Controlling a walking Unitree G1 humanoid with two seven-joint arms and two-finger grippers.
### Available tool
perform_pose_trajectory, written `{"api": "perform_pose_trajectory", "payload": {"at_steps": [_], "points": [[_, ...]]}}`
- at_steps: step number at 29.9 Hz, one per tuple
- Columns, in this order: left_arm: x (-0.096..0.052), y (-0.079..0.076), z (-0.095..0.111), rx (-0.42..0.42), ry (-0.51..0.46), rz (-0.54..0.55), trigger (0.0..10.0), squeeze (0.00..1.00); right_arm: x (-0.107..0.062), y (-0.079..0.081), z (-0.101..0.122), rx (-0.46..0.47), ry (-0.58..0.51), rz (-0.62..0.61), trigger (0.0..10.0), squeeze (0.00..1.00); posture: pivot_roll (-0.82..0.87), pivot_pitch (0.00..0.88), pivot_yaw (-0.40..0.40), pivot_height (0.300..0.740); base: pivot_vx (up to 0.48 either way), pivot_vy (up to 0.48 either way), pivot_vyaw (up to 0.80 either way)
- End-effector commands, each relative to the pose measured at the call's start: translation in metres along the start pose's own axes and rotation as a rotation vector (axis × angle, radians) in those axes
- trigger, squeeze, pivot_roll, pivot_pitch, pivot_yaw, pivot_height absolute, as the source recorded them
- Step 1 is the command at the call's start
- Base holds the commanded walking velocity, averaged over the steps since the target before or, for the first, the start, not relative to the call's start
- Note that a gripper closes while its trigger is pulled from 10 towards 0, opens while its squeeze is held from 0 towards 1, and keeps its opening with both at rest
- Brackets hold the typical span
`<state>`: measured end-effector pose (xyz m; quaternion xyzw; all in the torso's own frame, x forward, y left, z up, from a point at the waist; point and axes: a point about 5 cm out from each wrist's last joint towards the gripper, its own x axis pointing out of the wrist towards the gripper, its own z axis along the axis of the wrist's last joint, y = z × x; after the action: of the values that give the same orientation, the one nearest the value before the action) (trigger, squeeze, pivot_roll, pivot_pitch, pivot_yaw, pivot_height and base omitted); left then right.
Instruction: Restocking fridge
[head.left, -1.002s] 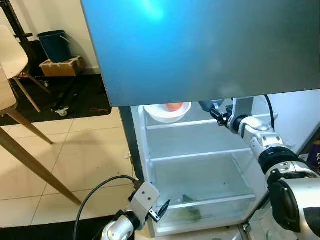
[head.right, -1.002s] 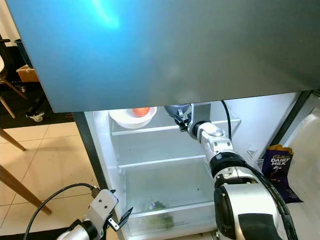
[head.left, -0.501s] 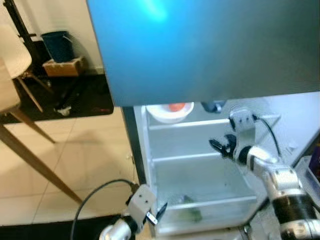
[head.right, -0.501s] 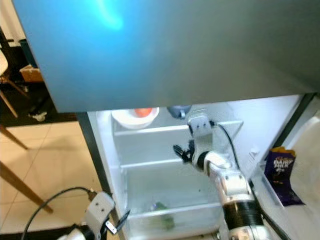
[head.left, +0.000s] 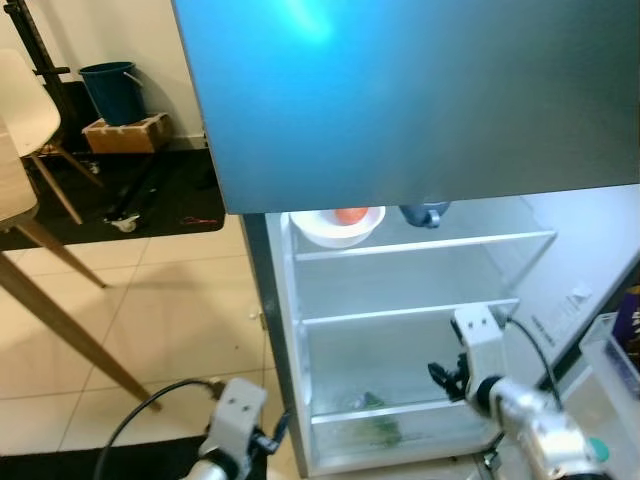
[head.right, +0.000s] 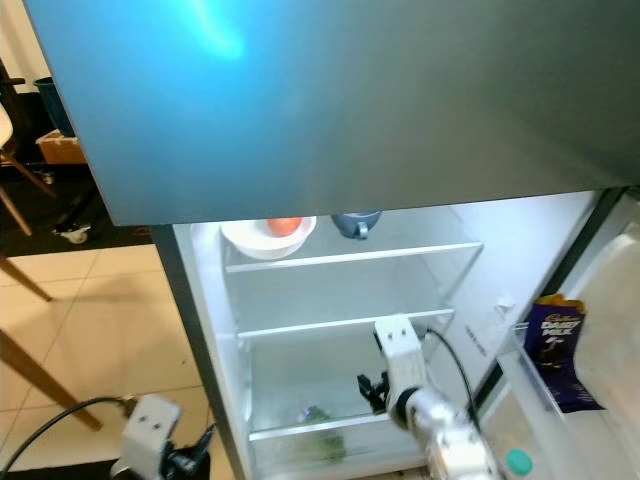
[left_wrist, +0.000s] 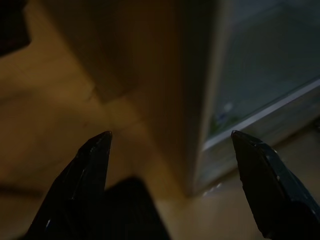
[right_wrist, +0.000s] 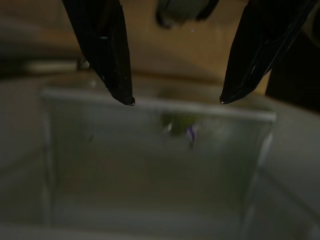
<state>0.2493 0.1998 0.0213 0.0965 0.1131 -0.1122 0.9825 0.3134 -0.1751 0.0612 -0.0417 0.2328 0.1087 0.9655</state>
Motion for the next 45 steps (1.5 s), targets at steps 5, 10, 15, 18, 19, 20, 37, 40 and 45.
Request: {"api": "perform_pose_trajectory", "payload": {"at_steps": [5, 10, 15, 18, 19, 20, 37, 40, 45], "points": [[-0.017, 0.024, -0.029, -0.072, 0.17, 0.176, 10.0, 0.0, -0.003, 0.0, -0.048, 0.128, 0.034, -0.074, 10.0, 0.0, -0.03, 0.147, 0.023, 0.627, 0.0, 0.0, 0.0], [-0.029, 0.026, -0.062, -0.135, 0.367, 0.206, 10.0, 0.0, -0.009, -0.001, -0.083, 0.143, 0.107, -0.125, 10.0, 0.0, -0.03, 0.136, 0.027, 0.627, 0.0, 0.0, 0.0], [-0.033, 0.021, -0.075, -0.122, 0.461, 0.191, 10.0, 0.0, -0.015, 0.0, -0.108, 0.184, 0.178, -0.156, 10.0, 0.0, -0.03, 0.124, 0.031, 0.627, 0.0, 0.0, 0.0], [-0.029, 0.02, -0.074, -0.151, 0.459, 0.214, 10.0, 0.0, -0.019, 0.006, -0.121, 0.254, 0.199, -0.152, 10.0, 0.0, -0.03, 0.109, 0.034, 0.627, 0.0, 0.0, 0.0], [-0.029, 0.02, -0.074, -0.151, 0.459, 0.214, 10.0, 0.0, -0.019, 0.006, -0.121, 0.254, 0.199, -0.152, 10.0, 0.0, -0.03, 0.109, 0.034, 0.627, 0.0, 0.0, 0.0], [-0.029, 0.02, -0.074, -0.151, 0.459, 0.214, 10.0, 0.0, -0.019, 0.006, -0.121, 0.254, 0.199, -0.152, 10.0, 0.0, -0.03, 0.109, 0.034, 0.627, 0.0, 0.0, 0.0], [-0.014, 0.016, -0.07, -0.119, 0.47, 0.193, 10.0, 0.0, -0.015, 0.015, -0.124, 0.219, 0.171, -0.132, 10.0, 0.0, -0.04, 0.112, 0.023, 0.647, 0.0, 0.0, 0.0], [-0.013, 0.014, -0.069, -0.108, 0.467, 0.188, 10.0, 0.0, -0.016, 0.015, -0.126, 0.213, 0.174, -0.132, 10.0, 0.0, -0.03, 0.111, 0.018, 0.647, 0.0, 0.0, 0.0], [-0.012, 0.011, -0.068, -0.079, 0.458, 0.174, 10.0, 0.0, -0.017, 0.017, -0.127, 0.249, 0.165, -0.096, 10.0, 0.0, -0.03, 0.112, 0.016, 0.647, 0.0, 0.0, 0.0]]}}
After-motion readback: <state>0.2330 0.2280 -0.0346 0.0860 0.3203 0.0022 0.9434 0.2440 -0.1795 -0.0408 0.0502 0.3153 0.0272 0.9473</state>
